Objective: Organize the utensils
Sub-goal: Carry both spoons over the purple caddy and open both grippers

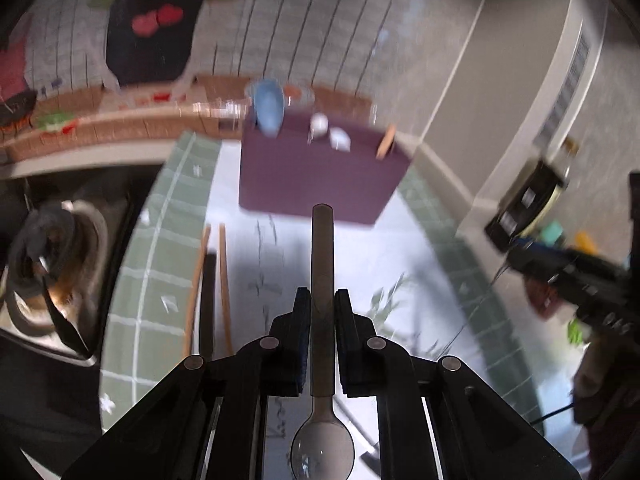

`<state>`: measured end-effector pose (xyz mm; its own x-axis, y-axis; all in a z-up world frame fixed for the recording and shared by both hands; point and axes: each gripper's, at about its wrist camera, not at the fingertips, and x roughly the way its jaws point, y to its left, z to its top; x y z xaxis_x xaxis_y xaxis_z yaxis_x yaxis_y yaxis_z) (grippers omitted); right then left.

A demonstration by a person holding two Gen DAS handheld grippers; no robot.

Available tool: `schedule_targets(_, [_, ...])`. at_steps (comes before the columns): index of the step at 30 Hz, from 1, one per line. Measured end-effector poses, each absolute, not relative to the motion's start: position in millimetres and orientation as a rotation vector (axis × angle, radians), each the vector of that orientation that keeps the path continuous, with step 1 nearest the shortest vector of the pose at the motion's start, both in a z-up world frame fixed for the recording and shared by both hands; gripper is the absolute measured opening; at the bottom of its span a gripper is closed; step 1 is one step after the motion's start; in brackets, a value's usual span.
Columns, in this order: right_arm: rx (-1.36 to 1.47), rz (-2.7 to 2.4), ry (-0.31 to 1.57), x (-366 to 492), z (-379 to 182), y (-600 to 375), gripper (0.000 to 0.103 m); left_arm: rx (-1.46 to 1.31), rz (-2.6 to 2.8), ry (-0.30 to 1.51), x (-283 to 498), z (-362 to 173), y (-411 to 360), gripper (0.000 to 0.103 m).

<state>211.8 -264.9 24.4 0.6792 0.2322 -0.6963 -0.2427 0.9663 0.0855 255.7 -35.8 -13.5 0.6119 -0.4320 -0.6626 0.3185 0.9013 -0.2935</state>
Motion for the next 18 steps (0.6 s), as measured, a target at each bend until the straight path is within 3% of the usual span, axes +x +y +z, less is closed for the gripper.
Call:
schedule_targets(3, [0.002, 0.275, 0.731, 220, 52, -265, 0.026, -0.195, -0.469, 0.643, 266, 51, -36, 0.012])
schedule_targets(9, [-0.070, 0.206, 0.460, 245, 173, -266, 0.026, -0.287, -0.439, 0.248, 303, 169, -35, 0.012])
schedule_targets(13, [-0.045, 0.186, 0.406, 277, 202, -271, 0.026, -0.265, -0.413, 0.153, 329, 171, -46, 0.012])
schedule_targets(18, [-0.025, 0.163, 0.452, 319, 173, -278, 0.026, -0.245, -0.364, 0.152, 370, 130, -62, 0.012])
